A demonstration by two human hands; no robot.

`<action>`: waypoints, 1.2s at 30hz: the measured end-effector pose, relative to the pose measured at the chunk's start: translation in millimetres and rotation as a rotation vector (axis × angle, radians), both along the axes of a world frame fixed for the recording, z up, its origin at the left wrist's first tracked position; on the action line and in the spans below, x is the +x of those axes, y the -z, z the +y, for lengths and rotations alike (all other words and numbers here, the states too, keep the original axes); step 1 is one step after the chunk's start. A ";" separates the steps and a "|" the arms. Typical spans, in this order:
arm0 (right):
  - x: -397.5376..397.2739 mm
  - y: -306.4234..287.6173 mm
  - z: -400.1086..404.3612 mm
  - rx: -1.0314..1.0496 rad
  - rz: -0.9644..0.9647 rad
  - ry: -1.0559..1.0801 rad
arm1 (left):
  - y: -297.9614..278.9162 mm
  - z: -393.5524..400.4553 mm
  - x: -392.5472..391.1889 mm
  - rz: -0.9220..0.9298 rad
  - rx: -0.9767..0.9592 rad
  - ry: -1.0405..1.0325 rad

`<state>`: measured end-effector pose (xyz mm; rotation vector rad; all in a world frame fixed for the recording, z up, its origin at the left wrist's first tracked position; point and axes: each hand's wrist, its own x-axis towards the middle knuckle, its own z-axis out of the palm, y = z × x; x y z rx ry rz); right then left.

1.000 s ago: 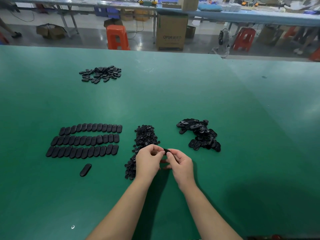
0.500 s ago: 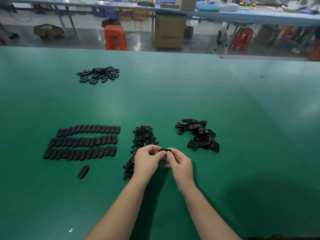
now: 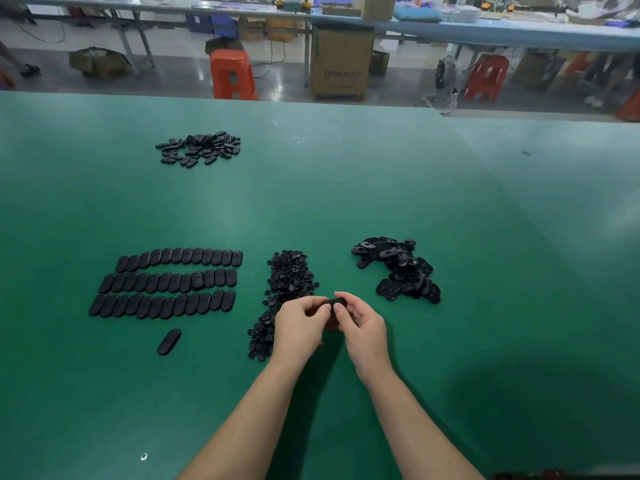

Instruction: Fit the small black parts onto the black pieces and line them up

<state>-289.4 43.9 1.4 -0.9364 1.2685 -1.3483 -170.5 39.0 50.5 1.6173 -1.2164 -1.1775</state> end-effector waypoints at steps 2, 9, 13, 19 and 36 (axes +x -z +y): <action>0.1 -0.3 0.2 -0.005 -0.002 0.001 | -0.7 0.5 1.0 -0.014 -0.007 0.007; 0.5 1.7 -0.4 0.008 0.009 -0.003 | -0.3 -0.8 1.8 -0.115 -0.022 -0.005; 0.6 0.8 0.8 0.002 0.008 0.014 | -0.6 0.3 -2.0 -0.135 -0.044 -0.022; 1.3 -1.3 0.5 -0.022 0.046 0.021 | 3.0 2.1 -2.0 -0.241 -0.133 0.035; 1.6 -4.2 2.9 -0.013 0.144 -0.039 | 1.6 15.6 36.5 -0.880 -0.599 0.086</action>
